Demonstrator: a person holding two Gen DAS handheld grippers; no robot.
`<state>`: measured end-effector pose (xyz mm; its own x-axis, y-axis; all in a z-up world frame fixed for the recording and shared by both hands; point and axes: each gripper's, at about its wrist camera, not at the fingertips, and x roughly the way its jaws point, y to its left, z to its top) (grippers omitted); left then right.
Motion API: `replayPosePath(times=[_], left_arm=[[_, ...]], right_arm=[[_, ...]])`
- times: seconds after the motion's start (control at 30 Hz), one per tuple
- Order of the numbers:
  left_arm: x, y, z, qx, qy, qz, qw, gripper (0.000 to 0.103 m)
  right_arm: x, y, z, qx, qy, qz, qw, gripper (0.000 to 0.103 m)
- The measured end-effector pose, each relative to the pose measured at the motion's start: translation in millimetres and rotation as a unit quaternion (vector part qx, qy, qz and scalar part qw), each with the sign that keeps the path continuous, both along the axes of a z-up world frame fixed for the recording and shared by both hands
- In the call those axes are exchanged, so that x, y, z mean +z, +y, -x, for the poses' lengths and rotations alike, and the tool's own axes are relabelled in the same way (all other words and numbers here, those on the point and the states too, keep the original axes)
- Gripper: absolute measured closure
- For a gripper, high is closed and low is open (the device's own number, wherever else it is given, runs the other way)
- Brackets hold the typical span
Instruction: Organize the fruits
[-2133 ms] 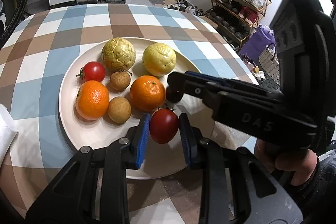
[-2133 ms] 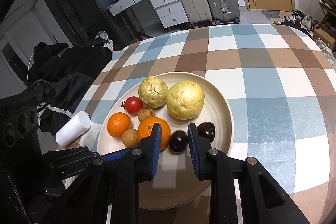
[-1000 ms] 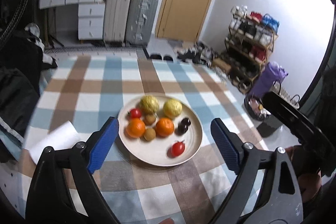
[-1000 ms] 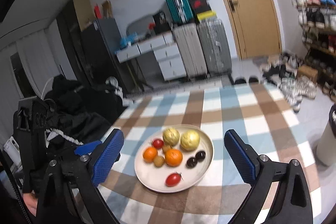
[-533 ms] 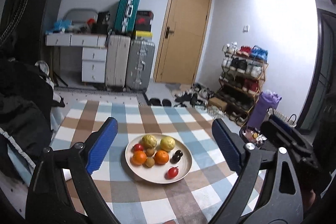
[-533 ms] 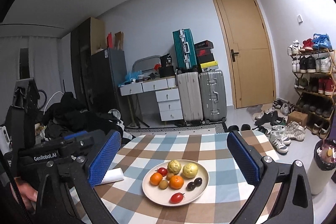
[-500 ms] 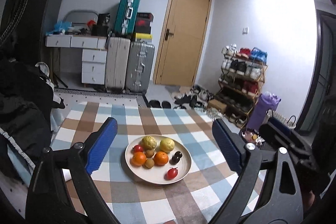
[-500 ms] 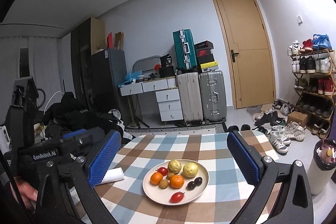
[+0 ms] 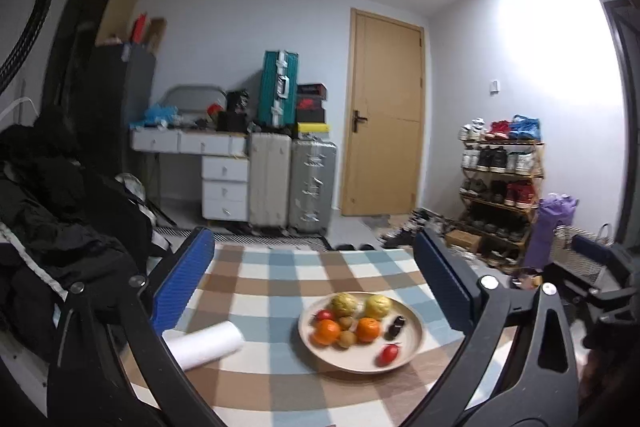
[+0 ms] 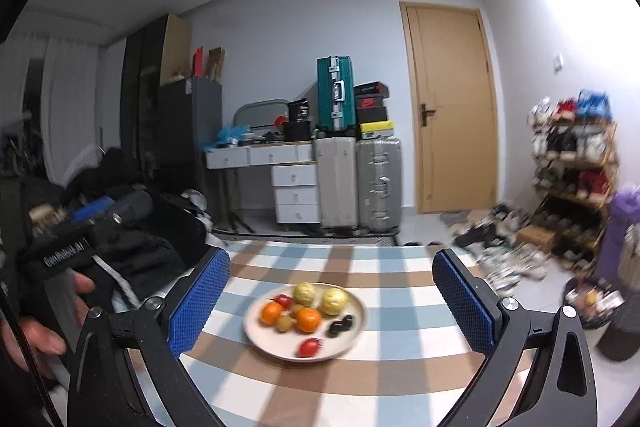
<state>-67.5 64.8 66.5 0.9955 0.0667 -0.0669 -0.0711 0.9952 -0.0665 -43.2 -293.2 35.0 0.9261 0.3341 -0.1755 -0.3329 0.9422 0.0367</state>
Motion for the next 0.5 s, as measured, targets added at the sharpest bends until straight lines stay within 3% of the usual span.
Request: replayPosePath(times=[0.17,0.27,0.5], left_arm=[[-30.0,5.6,0.4,0.021,-0.014,-0.003,0.9997,0.002],[-54.2,8.5,-5.9,0.030,-0.001,-0.006,0.9995,0.002],[-100.1,10.7,-29.3,0.031,0.031,-0.013,0.9989,0.002]], right_arm=[[-20.4,-0.6,3.7,0.001,-0.033,0.014,0.999,0.000],[-35.1,0.6,0.5,-0.010,-0.050,0.021,0.998,0.000],[-70.2,6.2,-21.8,-0.016,-0.028,0.016,0.999,0.000]])
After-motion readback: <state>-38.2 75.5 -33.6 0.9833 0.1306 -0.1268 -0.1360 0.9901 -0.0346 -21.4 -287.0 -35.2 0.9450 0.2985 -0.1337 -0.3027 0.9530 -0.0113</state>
